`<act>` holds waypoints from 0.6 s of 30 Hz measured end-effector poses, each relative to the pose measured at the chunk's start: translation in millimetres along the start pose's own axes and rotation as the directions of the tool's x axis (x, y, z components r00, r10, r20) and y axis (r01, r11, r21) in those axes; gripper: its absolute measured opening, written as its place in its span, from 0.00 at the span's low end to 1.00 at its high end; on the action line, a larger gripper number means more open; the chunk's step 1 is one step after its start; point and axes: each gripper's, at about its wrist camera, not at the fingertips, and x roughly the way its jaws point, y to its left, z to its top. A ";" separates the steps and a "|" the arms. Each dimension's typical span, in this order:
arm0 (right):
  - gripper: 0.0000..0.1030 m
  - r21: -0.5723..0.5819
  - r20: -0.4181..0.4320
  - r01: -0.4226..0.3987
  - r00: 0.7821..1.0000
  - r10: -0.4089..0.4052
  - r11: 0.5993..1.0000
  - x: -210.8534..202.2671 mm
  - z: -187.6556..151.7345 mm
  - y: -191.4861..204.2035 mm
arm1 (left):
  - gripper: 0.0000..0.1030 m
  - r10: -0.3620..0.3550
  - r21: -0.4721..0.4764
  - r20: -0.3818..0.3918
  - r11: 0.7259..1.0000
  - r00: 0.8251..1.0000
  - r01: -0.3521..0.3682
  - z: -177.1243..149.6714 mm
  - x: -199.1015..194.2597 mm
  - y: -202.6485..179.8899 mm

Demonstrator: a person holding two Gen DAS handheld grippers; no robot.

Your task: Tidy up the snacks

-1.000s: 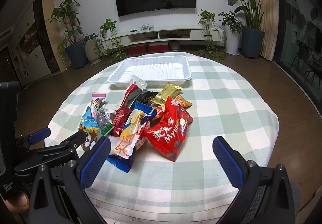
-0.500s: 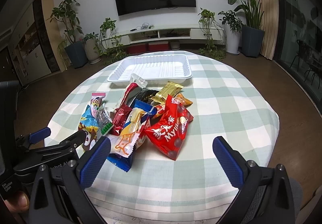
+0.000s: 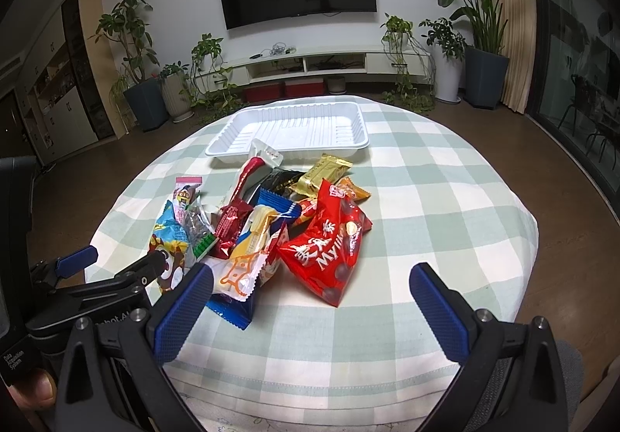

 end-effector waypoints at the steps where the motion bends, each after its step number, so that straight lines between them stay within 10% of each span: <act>1: 1.00 0.000 -0.001 0.000 1.000 0.000 1.000 0.9 -1.5 0.5 | 1.00 0.000 0.000 -0.001 1.000 1.000 0.000 -0.3 0.3 -0.1; 18: 1.00 0.003 -0.004 -0.002 1.000 0.002 1.000 2.6 -2.9 0.5 | 1.00 -0.002 -0.004 -0.010 1.000 1.000 0.002 -1.6 3.0 5.3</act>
